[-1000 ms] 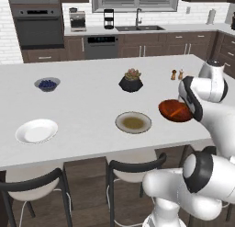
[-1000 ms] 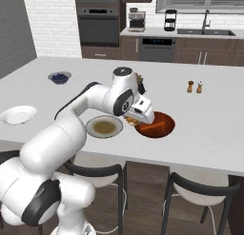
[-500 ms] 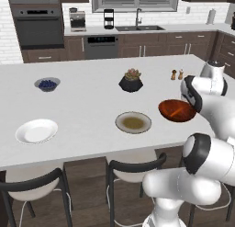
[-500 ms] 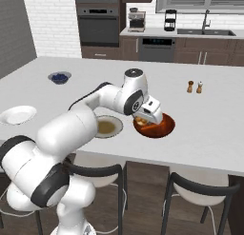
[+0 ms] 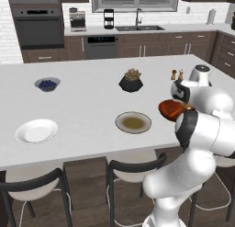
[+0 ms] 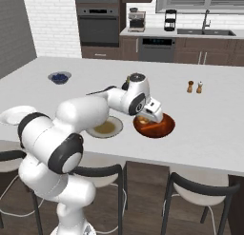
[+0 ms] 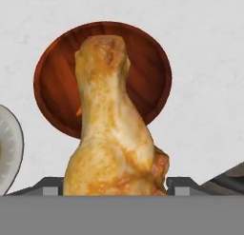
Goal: Pick the chicken drumstick and carrot from their plates and place them in the bowl. Then put the bowl in the fridge.
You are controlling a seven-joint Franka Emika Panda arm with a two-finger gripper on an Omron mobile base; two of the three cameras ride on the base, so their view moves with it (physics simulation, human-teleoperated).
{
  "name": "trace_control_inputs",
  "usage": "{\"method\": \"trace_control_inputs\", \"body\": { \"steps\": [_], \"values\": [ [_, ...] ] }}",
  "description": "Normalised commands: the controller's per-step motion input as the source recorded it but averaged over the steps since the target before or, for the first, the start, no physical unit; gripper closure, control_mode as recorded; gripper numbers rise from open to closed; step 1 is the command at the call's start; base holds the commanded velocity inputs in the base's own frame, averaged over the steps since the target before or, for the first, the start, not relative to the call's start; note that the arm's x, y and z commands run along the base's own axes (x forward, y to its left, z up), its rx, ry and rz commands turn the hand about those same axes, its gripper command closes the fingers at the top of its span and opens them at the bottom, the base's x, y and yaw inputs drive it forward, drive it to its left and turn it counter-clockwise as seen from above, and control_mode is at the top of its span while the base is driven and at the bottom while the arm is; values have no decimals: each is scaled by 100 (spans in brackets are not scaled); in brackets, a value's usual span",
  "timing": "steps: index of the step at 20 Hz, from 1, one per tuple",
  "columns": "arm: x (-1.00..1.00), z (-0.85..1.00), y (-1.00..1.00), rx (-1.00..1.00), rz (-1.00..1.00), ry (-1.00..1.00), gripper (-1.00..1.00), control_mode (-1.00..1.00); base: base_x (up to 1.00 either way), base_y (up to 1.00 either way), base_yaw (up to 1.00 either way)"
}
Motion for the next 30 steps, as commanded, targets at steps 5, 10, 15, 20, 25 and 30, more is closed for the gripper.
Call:
{"method": "trace_control_inputs", "body": {
  "steps": [5, 10, 15, 20, 25, 30],
  "values": [
    [49, -38, -10, 4, 4, 0, 100, -100, 0, 0, 0],
    [36, -25, -19, 2, 3, 0, 100, -100, 0, 0, 0],
    [34, -28, 0, 0, 0, 0, 100, -100, 0, 0, 0],
    [33, -40, 3, 0, 0, 0, -100, -100, 0, 0, 0],
    [23, -33, 1, 0, 0, 0, -100, -100, 0, 0, 0],
    [1, -2, 0, 0, 0, 0, -100, -100, 0, 0, 0]
  ]
}}
